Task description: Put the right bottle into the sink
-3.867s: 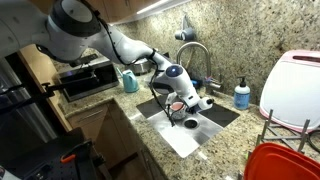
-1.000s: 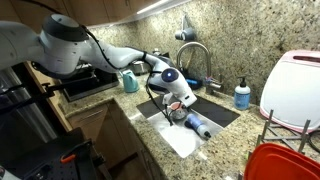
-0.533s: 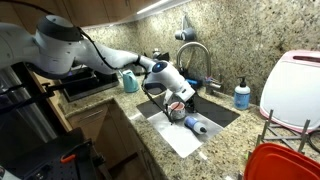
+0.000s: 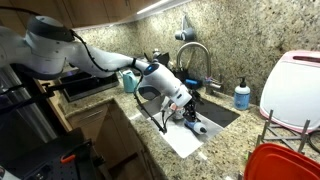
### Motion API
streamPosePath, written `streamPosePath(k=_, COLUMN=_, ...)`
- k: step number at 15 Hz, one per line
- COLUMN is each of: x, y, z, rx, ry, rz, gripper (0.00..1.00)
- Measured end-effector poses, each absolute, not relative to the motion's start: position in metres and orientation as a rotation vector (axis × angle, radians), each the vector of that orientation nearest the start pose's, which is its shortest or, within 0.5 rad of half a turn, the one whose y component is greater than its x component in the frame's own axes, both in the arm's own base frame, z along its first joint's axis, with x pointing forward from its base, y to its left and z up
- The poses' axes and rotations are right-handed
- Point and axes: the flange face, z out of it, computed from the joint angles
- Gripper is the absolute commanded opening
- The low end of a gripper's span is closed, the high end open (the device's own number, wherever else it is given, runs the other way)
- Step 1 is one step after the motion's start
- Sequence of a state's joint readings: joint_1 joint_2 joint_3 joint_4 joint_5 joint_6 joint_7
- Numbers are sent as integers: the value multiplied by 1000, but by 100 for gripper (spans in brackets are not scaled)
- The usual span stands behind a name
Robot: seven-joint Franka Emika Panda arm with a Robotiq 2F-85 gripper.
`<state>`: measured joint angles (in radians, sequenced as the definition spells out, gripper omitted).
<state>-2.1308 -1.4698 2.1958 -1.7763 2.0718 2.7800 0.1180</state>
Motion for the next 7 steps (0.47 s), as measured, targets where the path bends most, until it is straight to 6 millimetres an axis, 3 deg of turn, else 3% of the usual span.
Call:
streamPosePath(k=3, x=572, y=-43, z=41, rx=-2283, ry=1796, rz=-955, gripper=100)
streamPosePath(k=7, x=567, y=-51, z=40, rx=-2246, ry=1812, rz=-976, gripper=100)
